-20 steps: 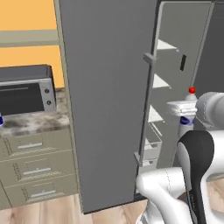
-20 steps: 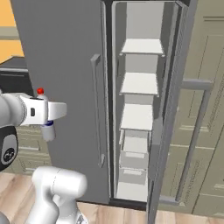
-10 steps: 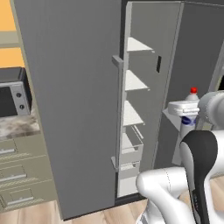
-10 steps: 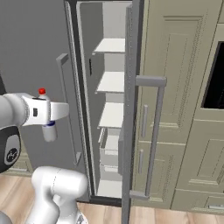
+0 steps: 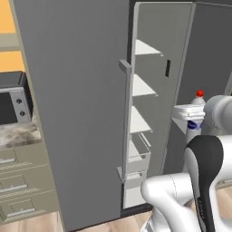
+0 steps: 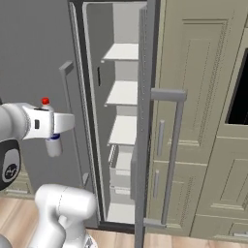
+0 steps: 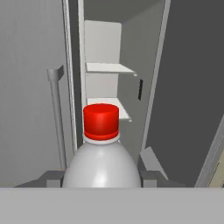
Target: Take the bottled waters from the counter and place them in the freezer to freeze. Close the freezer door after placing the bottles.
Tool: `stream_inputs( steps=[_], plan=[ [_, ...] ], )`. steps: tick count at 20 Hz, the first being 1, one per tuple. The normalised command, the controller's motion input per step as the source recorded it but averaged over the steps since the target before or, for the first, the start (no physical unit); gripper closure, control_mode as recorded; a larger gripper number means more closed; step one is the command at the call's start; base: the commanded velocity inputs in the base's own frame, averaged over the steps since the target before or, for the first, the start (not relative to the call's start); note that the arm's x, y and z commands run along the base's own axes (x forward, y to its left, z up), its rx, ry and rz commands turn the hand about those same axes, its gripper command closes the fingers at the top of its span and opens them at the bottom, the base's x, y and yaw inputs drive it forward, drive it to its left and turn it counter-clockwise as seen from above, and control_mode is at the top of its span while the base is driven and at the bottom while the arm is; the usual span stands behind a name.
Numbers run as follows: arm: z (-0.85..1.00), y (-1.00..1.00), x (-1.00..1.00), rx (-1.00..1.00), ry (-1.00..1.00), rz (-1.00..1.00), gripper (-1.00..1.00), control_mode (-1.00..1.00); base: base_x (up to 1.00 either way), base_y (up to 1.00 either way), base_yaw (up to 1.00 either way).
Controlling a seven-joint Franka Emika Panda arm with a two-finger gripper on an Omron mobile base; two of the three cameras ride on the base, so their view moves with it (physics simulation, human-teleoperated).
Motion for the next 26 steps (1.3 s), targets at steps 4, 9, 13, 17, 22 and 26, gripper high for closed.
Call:
stream_inputs(
  steps=[4, 9, 13, 17, 22, 26],
  plan=[
    [0.0, 0.0, 0.0, 0.0, 0.0, 0.0, 1.0, 1.0, 0.3, 0.06, 0.0],
    [0.0, 0.0, 0.0, 0.0, 0.0, 0.0, 1.0, 1.0, 0.28, 0.0, 0.0],
    [0.0, 0.0, 0.0, 0.0, 0.0, 0.0, 1.0, 1.0, 0.36, 0.0, 0.0],
    [0.0, 0.0, 0.0, 0.0, 0.0, 0.0, 1.0, 1.0, 0.44, 0.0, 0.0],
    [0.0, 0.0, 0.0, 0.0, 0.0, 0.0, 1.0, 1.0, 0.46, 0.0, 0.0],
    [0.0, 0.0, 0.0, 0.0, 0.0, 0.0, 1.0, 1.0, 0.28, -0.15, 0.01]
  ],
)
